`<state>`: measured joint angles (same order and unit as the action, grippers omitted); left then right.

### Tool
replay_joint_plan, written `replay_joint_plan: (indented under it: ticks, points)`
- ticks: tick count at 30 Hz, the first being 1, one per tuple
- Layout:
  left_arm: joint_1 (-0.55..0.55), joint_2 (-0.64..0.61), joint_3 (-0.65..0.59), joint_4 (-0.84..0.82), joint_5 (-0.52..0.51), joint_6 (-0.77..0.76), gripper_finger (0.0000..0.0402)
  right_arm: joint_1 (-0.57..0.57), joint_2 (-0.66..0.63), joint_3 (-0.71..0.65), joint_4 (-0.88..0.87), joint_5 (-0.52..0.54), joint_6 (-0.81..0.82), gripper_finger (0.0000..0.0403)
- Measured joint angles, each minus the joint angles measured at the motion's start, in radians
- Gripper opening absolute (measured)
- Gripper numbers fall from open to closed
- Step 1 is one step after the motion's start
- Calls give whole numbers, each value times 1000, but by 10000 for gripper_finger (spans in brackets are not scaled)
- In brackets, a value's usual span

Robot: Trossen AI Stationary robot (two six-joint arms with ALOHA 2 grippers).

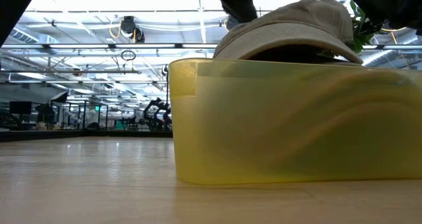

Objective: Pick and place caps into container
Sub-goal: Put the brown cap into the yellow container

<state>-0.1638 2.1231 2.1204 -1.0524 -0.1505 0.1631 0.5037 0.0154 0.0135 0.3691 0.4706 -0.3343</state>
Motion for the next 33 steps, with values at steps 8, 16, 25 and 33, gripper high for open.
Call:
replay_joint_plan:
  ticks: [8,16,25,33]
  points:
    - [14,0,0,-97,7,-81,251,0,0,0,0,0,-11,0]
    - [19,1,-3,-105,106,-123,256,0,0,0,0,0,-11,0]
    - [18,13,-82,-60,103,-120,157,0,0,0,0,0,-13,0]
    - [19,11,-53,-55,4,-180,12,0,0,0,0,0,-19,0]
